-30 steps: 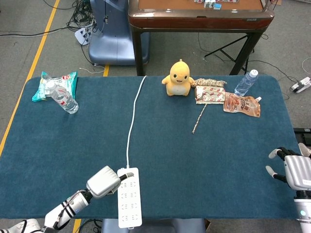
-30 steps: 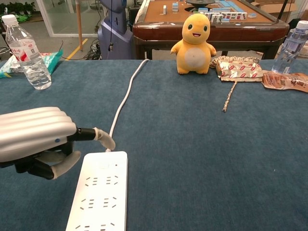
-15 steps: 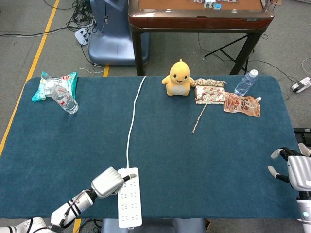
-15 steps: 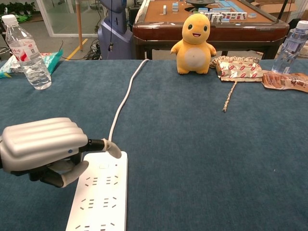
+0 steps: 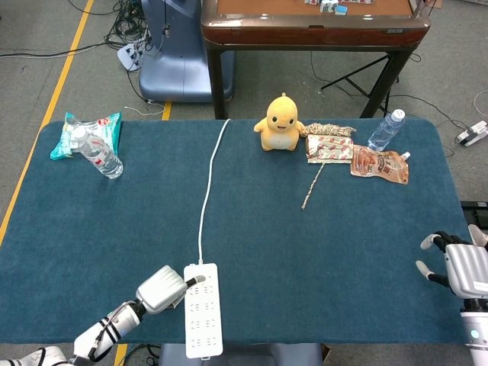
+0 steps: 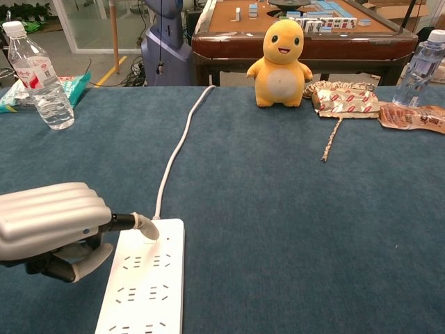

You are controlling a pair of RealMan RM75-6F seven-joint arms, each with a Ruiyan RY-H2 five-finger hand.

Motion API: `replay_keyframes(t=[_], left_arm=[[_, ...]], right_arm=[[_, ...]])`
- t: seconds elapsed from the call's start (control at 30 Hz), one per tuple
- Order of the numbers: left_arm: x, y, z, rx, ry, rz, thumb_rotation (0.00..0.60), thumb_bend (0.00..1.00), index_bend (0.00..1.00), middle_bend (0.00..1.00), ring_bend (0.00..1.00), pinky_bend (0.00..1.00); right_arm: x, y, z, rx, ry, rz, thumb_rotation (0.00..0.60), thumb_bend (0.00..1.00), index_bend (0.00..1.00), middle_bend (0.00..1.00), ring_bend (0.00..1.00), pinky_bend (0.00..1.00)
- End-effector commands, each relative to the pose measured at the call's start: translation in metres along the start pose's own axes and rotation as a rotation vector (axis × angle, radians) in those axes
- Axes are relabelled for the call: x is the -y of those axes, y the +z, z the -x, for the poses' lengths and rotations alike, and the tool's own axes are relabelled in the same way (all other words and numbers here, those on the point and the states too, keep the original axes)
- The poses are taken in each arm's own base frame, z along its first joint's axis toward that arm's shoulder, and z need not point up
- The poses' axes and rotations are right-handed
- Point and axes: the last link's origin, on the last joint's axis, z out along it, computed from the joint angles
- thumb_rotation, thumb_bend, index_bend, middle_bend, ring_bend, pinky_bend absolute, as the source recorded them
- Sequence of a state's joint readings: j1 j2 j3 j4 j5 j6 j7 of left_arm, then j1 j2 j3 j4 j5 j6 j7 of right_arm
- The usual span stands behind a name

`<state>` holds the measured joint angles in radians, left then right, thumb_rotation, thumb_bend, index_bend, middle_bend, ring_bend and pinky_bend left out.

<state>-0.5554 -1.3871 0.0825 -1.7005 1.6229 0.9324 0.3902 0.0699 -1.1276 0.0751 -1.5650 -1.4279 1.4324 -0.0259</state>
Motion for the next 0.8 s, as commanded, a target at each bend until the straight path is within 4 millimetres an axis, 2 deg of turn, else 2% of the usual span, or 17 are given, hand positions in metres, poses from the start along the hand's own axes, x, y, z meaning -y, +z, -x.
replay_keyframes(t=[0.03, 0.8], left_arm=[[-0.0001, 0.0003, 0.0007, 0.001, 0.001, 0.000, 0.600, 0.72, 0.23, 1.00, 1.00, 1.00], [0.0016, 0.0052, 0.0068, 0.019, 0.000, -0.004, 0.600, 0.72, 0.23, 1.00, 1.00, 1.00]], right_arm=[[0.0003, 0.0003, 0.0006, 0.002, 0.000, 0.000, 0.600, 0.18, 0.49, 0.43, 0.44, 0.58], [-0.0010, 0.0018, 0.0080, 0.024, 0.006, 0.004, 0.600, 0.18, 0.49, 0.43, 0.44, 0.58]])
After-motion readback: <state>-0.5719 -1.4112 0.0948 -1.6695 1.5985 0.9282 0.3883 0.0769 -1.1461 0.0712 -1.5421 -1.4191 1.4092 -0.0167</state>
